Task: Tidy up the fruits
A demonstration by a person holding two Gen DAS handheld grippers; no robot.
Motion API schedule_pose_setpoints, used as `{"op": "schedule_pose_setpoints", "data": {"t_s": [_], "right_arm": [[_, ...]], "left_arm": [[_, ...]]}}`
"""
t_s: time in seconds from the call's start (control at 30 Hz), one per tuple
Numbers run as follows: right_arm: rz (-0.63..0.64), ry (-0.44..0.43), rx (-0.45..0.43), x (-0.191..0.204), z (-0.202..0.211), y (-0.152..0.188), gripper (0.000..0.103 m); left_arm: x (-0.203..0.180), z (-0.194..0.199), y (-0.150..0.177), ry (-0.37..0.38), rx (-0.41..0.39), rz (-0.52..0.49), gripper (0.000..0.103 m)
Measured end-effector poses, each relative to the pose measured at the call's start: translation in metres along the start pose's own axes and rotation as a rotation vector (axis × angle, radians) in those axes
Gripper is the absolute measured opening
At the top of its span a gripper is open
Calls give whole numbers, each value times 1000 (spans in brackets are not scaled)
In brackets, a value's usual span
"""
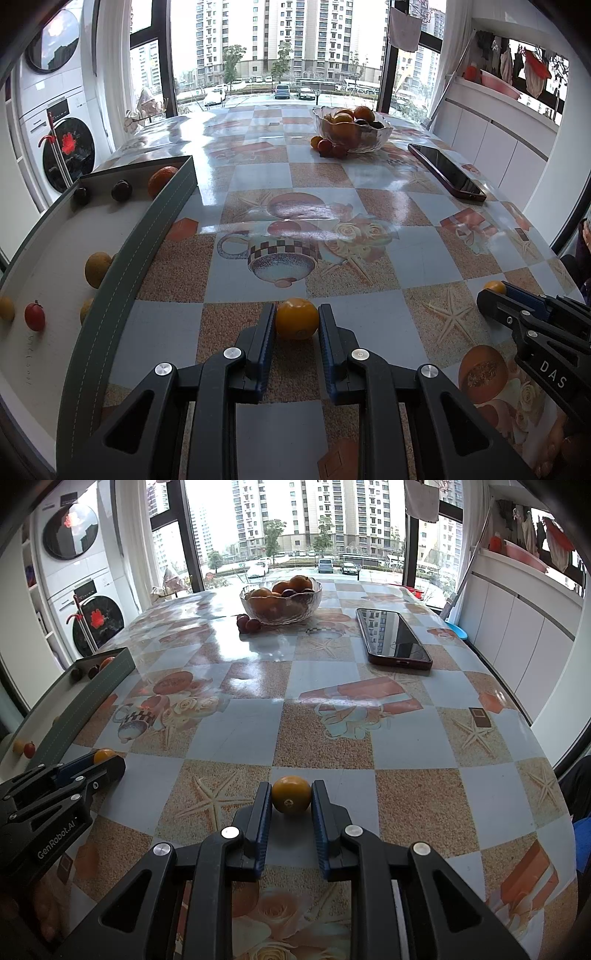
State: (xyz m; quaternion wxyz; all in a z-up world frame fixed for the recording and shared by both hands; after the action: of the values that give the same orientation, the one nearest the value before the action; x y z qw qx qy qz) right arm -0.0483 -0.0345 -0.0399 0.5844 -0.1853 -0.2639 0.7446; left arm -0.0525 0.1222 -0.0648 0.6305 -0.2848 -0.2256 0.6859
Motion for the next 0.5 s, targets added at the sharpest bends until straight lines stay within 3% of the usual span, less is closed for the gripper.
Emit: {"op": "schedule_pose_setpoints", "data": {"t_s": [0.5], "right_arm": [[-1,0,0,0,0,0,23]], "left_arm": [[0,0,0,-1,-1,-2,24]]}}
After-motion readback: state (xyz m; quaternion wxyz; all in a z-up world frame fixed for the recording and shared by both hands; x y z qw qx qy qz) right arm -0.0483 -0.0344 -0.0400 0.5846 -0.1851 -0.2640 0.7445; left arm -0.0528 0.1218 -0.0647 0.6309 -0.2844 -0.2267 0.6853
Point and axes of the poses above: each gripper's, at about its wrist camera, not at the fingertips, and z roughly against the way its jaws point, x to its left, y to its underside, the point moved 8 cm from there along -z, roughly the way its jaws point, and after that the axes turned 3 degrees about z, right-handed, at the moved point
